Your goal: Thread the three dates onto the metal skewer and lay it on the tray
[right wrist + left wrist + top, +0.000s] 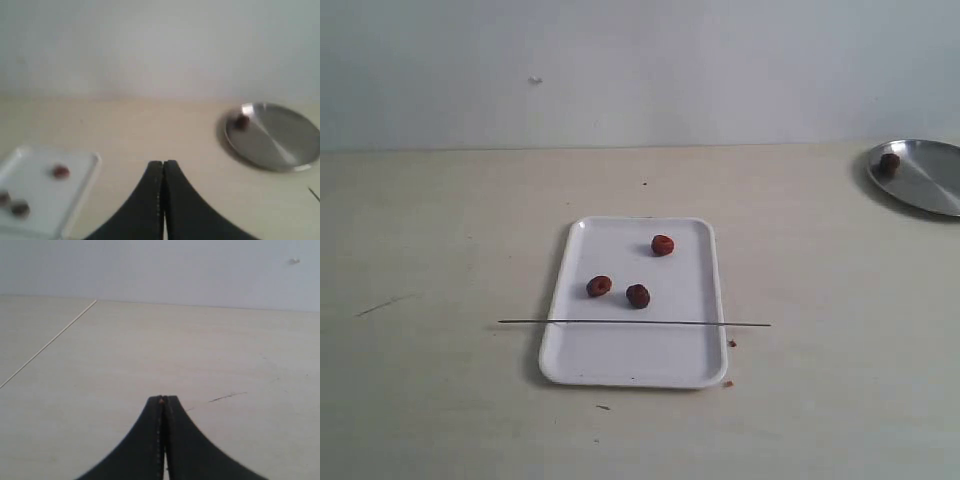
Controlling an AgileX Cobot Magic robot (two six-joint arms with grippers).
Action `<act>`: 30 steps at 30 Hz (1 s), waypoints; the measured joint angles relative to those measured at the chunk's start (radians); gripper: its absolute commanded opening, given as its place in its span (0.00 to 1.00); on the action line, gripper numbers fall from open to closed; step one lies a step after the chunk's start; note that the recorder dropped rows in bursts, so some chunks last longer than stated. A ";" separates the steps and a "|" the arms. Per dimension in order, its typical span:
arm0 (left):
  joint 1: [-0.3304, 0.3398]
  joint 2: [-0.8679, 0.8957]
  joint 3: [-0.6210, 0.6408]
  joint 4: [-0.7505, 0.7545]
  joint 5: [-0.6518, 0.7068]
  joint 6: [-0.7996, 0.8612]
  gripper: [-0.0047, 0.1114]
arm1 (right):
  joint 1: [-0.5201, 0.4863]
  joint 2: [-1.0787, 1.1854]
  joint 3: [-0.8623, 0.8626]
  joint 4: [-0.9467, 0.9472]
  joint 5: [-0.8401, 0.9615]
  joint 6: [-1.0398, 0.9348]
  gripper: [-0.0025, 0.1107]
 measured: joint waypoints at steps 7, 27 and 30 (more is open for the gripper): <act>0.000 0.000 0.000 0.000 0.000 0.000 0.04 | 0.028 0.466 -0.286 0.084 0.556 -0.391 0.02; 0.000 0.000 0.000 0.000 0.000 0.000 0.04 | 0.397 0.884 -0.318 0.170 0.203 -1.002 0.43; 0.000 0.000 0.000 0.000 0.000 0.000 0.04 | 0.398 0.922 -0.341 0.171 0.166 -1.009 0.43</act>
